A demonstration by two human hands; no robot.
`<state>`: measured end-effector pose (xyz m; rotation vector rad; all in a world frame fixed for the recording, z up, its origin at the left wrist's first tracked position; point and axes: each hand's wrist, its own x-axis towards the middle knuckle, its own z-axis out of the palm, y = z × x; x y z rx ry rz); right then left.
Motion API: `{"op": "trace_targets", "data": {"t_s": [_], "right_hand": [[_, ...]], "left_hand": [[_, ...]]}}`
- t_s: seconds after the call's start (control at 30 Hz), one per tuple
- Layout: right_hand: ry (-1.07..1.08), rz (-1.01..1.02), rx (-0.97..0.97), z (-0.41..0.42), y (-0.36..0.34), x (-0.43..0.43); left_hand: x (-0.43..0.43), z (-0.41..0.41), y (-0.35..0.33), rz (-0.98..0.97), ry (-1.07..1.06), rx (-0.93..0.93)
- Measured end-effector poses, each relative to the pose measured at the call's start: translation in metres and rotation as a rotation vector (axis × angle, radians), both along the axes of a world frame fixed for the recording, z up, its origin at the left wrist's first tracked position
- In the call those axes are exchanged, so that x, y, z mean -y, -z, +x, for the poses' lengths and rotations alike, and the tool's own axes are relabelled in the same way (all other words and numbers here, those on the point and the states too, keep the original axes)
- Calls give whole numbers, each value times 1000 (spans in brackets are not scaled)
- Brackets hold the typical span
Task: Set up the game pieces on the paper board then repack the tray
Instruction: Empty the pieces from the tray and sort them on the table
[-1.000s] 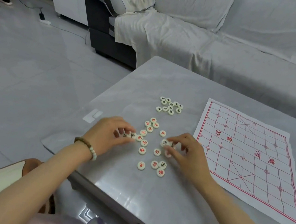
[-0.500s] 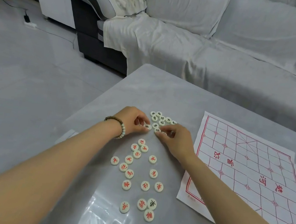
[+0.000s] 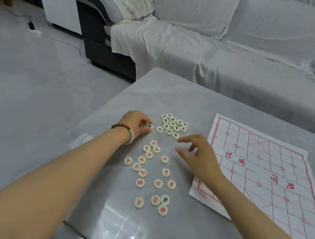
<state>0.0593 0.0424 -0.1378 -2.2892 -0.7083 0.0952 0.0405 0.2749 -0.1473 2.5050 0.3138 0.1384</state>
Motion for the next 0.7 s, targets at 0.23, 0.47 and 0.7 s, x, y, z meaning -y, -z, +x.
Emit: {"op": "trace_targets", "data": {"t_s": [0.23,0.47,0.7], "right_hand": [[-186,-118,-108,-52,-12,30],[-370,-335,-41,-79,-8,37],[-463,-444,65,-78,-14,36]], "left_hand": [[17,-35,-9,-16,-45,40],[45,-111,-7,14,164,2],[50,-135,7,-10,36,50]]}}
